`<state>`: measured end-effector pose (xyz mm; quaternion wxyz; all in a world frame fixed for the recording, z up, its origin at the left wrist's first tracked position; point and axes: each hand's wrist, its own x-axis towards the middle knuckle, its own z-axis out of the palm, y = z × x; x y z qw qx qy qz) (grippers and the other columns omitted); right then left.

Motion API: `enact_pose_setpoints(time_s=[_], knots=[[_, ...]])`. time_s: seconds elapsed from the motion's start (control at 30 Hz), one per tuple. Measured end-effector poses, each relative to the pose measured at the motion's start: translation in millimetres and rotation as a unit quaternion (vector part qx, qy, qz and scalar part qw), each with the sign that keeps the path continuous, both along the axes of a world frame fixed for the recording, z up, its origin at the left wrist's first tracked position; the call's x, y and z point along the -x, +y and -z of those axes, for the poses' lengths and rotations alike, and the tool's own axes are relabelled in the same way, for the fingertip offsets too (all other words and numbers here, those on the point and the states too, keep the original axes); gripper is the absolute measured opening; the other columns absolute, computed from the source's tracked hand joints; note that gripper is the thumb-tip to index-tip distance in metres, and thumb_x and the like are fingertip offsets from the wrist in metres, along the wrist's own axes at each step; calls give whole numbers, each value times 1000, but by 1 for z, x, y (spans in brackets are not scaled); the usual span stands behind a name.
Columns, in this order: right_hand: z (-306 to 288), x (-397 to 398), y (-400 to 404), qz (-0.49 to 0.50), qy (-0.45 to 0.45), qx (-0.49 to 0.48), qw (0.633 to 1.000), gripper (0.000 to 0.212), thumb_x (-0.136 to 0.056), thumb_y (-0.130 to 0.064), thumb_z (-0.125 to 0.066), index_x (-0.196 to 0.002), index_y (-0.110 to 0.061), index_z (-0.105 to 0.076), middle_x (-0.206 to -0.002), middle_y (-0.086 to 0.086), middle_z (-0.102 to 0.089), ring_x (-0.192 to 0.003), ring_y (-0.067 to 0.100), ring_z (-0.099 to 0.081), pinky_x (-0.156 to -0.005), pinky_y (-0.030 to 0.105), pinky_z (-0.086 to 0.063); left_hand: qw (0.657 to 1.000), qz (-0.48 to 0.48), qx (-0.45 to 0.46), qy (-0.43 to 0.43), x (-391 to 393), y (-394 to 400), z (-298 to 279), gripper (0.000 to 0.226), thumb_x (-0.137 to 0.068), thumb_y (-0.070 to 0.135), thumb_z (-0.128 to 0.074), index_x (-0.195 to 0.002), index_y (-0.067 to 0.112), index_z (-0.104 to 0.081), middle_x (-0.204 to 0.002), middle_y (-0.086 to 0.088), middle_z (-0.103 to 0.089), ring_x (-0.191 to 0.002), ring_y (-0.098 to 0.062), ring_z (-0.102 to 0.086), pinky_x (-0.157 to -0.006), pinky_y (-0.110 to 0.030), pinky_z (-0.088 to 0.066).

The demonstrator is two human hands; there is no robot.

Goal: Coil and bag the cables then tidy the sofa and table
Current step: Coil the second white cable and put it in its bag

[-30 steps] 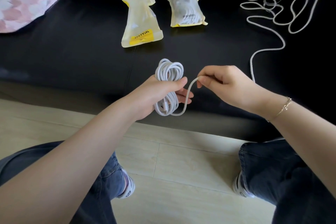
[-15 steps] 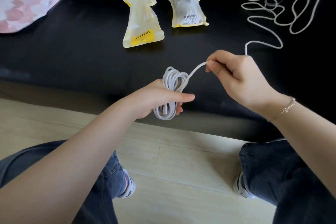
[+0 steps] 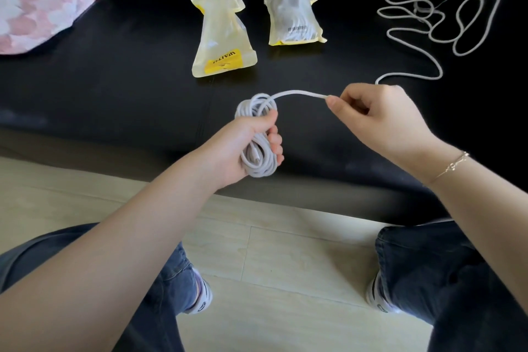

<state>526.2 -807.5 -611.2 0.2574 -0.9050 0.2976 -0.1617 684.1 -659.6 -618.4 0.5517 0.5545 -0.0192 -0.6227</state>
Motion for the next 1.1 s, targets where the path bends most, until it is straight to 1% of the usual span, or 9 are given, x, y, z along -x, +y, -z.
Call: enact_pose_setpoints(time_s=[0.13,0.23,0.37,0.47,0.57,0.7,0.9,1.0,1.1], knots=[[-7,6,-12,-21,33,-41,998,24,-97,-23,-49,-75,-19,-59,-50,-4,-43,-45,7,-41,-46,15,-28,997,-55,6,58,-4,1,-2,23,-96,28,-61,-84,9,-59,-64,1,-52,-53,-10,-51,-57,-23,-53],[-1,4,-6,-74,46,-9,996,20,-96,-19,-49,-78,-21,-55,-52,-4,-45,-53,7,-46,-51,16,-31,998,-36,19,52,0,2,-2,28,-93,25,-64,-109,1,-65,-63,3,-50,-53,-7,-49,-56,-21,-52],[4,1,7,-148,82,16,985,21,-96,-16,-47,-76,-22,-49,-57,-9,-50,-59,9,-46,-53,21,-32,999,-14,36,9,9,0,4,53,-85,21,-71,-132,2,-57,-61,3,-47,-52,-8,-48,-55,-23,-51],[5,1,9,-178,111,23,977,22,-94,-11,-48,-75,-22,-49,-55,-8,-45,-59,7,-45,-56,23,-35,998,-8,47,31,15,-1,5,32,-88,21,-68,-117,5,-67,-60,3,-45,-50,-7,-45,-54,-22,-50],[6,1,11,-199,142,34,969,21,-96,-13,-47,-76,-19,-49,-57,-6,-45,-57,12,-44,-60,35,-41,999,14,44,13,18,0,4,19,-90,22,-66,-104,11,-71,-60,4,-43,-51,-7,-44,-54,-22,-49],[8,0,16,-214,151,38,964,22,-97,-21,-44,-76,-20,-49,-56,-7,-43,-55,10,-43,-61,35,-41,999,29,31,-30,22,-2,6,15,-85,23,-71,-96,13,-67,-59,4,-45,-51,-8,-46,-56,-23,-51],[8,-2,17,-219,130,20,967,32,-99,-34,-45,-71,-21,-56,-56,-9,-51,-59,4,-51,-58,26,-39,1000,-18,17,-19,19,-4,6,16,-85,29,-72,-83,13,-70,-66,2,-60,-60,-10,-61,-70,-28,-58],[9,-2,15,-221,132,29,966,47,-95,-46,-36,-71,-12,-58,-65,0,-61,-63,15,-55,-66,37,-48,998,-50,25,-2,14,-3,5,17,-85,30,-70,-83,13,-70,-74,0,-66,-69,-12,-66,-69,-29,-56],[10,-2,15,-225,133,23,965,57,-91,-55,-28,-72,-10,-58,-68,5,-63,-68,23,-57,-69,43,-48,992,-82,58,73,8,-3,3,20,-88,29,-67,-80,10,-65,-85,-4,-68,-88,-18,-68,-85,-35,-56]])
